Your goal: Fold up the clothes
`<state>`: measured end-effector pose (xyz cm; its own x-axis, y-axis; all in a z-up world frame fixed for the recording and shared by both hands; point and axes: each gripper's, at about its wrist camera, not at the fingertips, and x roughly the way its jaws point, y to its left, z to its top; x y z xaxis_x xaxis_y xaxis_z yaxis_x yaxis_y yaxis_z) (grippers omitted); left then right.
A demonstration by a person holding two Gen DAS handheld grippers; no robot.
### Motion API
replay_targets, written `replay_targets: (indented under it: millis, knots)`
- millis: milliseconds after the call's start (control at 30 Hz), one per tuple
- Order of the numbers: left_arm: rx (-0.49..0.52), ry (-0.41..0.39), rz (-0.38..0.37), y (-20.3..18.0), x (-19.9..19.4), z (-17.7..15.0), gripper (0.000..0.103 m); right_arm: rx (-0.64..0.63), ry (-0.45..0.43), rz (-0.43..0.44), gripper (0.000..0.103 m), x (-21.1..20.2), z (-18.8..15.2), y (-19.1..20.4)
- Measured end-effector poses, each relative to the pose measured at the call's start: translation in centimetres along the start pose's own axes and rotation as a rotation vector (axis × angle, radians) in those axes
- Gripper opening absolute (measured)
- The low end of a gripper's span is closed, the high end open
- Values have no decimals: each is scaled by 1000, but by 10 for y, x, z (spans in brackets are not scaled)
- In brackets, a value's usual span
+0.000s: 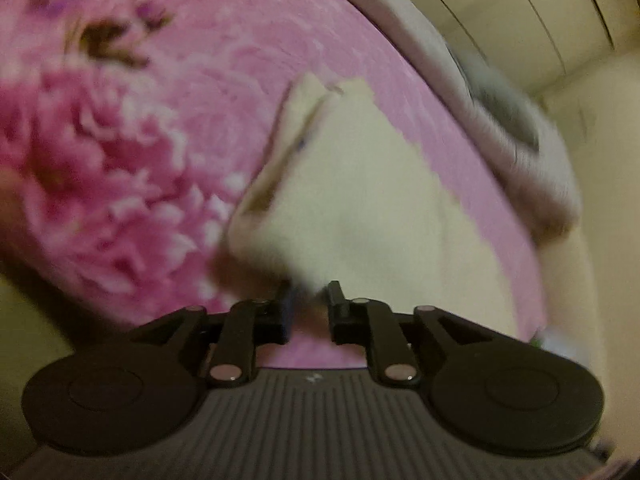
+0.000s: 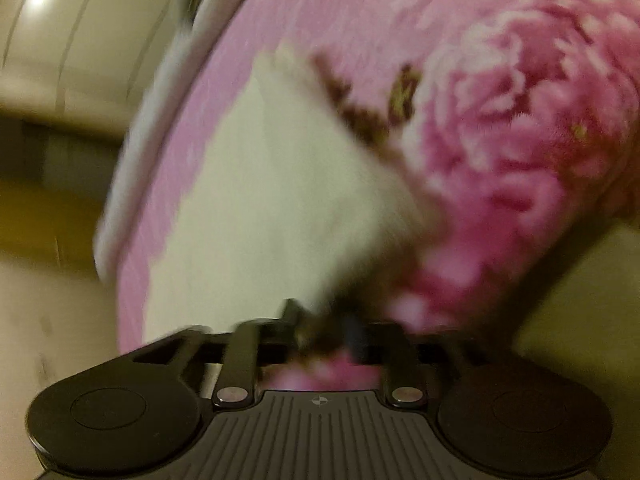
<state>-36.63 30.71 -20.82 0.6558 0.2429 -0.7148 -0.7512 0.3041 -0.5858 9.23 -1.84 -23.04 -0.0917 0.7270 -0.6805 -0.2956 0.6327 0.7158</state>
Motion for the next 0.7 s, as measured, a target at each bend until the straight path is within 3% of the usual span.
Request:
replay_targets:
  millis: [67,133,200,267,433,600,700]
  knots:
    - [101,-2,24,-14,-20,11,17,-113,1,-60,48,-18,5,9]
    - [172,-36,25,-28,-35,25,31,-219,-54,-117,49,-39,15,20]
    - [243,-71,25,-44,-37,42,45,-261,-139,-108,49,-56,33,28]
    - [316,-84,28,-62,-23,63,47,-291,-197,-86,49,-58,54,36]
    - [419,-14,69,-96,52,118,47,-449,-229,-119,49,-8,111,74]
    - [430,26,176,-91,118,160,47,-533,-187,-153,49,55,157,89]
    - [409,52,188,-81,143,178,47,-586,-160,-162,49,85,172,94]
